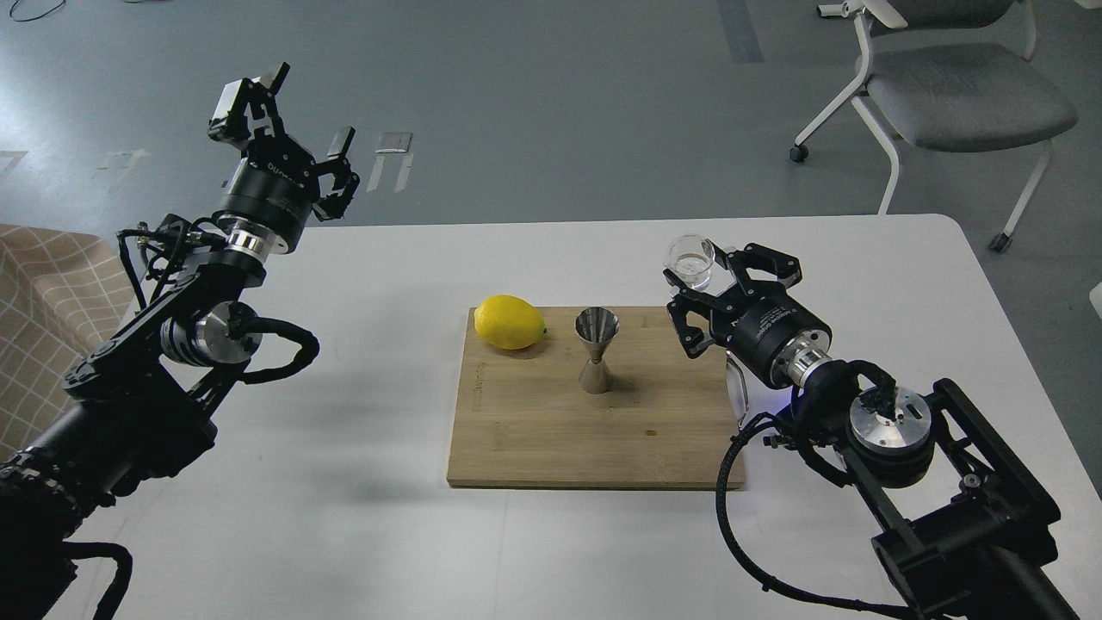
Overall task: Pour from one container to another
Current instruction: 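Lift the glass with the right gripper toward the jigger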
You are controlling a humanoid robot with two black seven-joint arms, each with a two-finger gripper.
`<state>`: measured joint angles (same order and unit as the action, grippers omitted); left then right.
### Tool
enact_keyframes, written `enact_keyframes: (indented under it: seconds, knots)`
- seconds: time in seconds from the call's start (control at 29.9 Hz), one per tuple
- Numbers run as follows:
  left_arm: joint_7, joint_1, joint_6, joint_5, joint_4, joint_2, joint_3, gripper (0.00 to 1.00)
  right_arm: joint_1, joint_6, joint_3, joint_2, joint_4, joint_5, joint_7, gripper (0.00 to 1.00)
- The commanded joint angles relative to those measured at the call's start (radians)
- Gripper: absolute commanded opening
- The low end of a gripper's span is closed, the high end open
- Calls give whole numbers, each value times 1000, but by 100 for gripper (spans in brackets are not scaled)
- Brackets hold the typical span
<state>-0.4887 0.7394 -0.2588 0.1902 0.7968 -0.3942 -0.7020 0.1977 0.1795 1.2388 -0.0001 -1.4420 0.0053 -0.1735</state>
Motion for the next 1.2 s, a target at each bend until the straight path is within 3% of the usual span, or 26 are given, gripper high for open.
enact_keyframes:
  seconds: [0.0, 1.17]
  knots:
    - [0, 0, 1, 0, -1, 0, -1, 98, -1, 0, -7, 0, -17, 1, 0, 40]
    - [0, 0, 4, 0, -2, 0, 1, 98, 34, -3, -94, -24, -34, -88, -1, 41]
